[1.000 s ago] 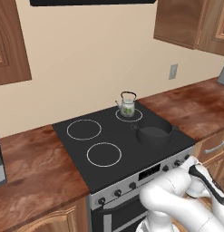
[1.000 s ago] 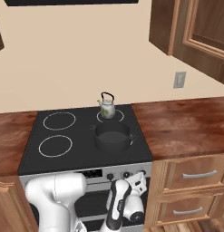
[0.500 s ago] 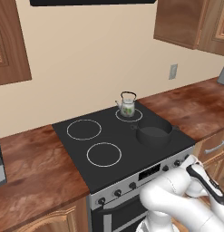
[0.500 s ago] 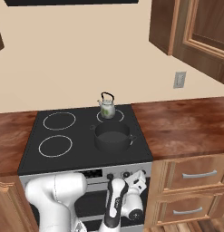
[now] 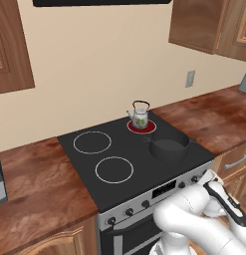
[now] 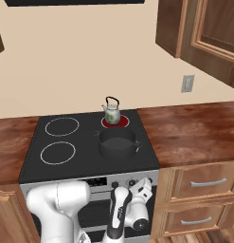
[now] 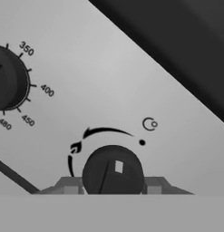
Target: Pick the kettle from the cabinet and place it on a stove burner. Then pick the pot from the counter and place it on another stove burner. Finally, turn both burners on.
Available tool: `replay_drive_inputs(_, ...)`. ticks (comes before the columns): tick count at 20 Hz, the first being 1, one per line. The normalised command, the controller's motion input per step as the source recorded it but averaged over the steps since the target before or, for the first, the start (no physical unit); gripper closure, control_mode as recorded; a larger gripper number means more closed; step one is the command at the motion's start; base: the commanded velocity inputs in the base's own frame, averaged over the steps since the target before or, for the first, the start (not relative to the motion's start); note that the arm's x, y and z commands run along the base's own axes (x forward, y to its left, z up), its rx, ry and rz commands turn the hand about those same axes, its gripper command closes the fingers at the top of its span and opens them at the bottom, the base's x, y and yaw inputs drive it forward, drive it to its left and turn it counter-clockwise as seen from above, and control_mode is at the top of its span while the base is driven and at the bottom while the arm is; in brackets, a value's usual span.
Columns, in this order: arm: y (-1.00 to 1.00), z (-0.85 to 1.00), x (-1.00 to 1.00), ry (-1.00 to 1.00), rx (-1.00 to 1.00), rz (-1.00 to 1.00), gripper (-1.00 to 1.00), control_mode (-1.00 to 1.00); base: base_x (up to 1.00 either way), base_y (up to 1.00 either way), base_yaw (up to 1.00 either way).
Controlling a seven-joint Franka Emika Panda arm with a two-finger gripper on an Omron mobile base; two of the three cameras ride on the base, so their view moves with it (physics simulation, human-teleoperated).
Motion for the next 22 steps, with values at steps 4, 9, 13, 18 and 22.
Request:
replay_drive_inputs(4,0.0,0.0,0.0,-0.08,-0.23,0.07,1.0,-1.0,0.0,0.0,0.0)
replay_drive_inputs(9,0.0,0.0,0.0,-0.08,-0.23,0.06,1.0,-1.0,0.0,0.0,0.0)
replay_drive_inputs(13,0.12,-0.01,0.0,0.02,-0.08,0.0,1.0,-1.0,0.0,0.0,0.0)
replay_drive_inputs(18,0.03,-0.07,0.0,0.03,0.01,0.0,-1.0,-1.0,0.0,0.0,0.0)
replay_drive_inputs(22,0.0,-0.02,-0.15,0.0,0.03,0.0,-1.0,-1.0,0.0,0.0,0.0)
